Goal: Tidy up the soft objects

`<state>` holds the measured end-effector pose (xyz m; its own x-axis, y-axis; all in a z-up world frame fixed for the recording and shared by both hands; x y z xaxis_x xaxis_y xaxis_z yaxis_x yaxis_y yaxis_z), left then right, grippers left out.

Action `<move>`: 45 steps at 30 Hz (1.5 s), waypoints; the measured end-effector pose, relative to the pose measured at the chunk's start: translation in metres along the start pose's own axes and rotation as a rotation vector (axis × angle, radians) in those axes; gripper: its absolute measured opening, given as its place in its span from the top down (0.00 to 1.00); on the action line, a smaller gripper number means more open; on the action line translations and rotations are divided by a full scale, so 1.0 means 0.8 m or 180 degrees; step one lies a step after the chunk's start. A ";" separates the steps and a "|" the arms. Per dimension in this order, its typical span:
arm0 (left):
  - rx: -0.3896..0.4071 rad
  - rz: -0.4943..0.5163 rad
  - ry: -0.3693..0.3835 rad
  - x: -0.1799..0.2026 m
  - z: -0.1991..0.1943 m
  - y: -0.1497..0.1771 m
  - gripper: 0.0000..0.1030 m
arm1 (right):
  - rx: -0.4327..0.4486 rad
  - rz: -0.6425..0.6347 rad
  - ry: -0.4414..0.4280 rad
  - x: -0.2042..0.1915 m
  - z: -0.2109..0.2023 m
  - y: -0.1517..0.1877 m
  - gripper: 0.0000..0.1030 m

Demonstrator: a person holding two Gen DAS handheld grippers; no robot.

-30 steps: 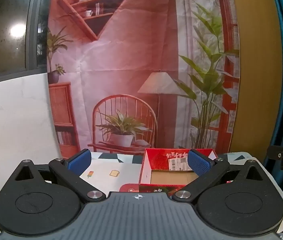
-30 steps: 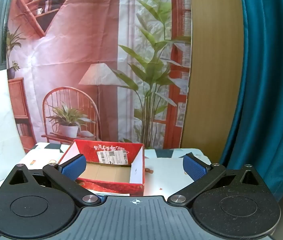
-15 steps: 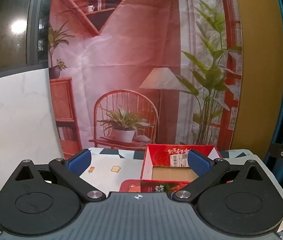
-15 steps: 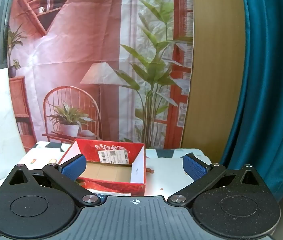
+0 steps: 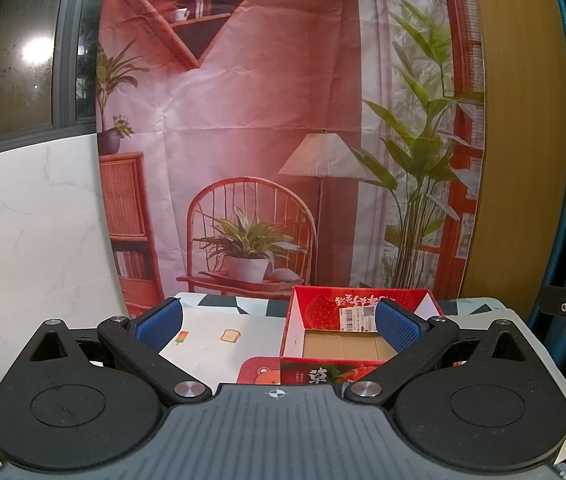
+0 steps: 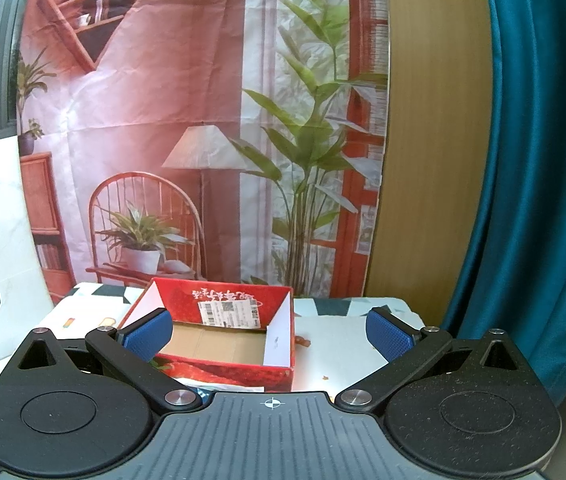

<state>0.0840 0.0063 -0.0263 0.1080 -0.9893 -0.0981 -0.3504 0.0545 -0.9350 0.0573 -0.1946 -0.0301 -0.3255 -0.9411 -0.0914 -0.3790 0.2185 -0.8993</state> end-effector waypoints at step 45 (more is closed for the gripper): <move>0.0002 -0.0005 0.0005 0.000 0.001 0.002 0.00 | -0.0006 -0.0012 0.0001 0.001 -0.003 -0.002 0.00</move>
<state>0.0844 0.0066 -0.0281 0.1069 -0.9896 -0.0961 -0.3497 0.0530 -0.9353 0.0555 -0.1952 -0.0275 -0.3243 -0.9419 -0.0879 -0.3818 0.2154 -0.8988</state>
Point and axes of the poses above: each gripper's, at about its wrist camera, not at the fingertips, and z roughly the way its jaws point, x to its right, y to its underside, the point moved 8 cm from there along z, roughly the way its jaws point, and after that the axes turned 7 degrees about -y, right-handed, at the moved point
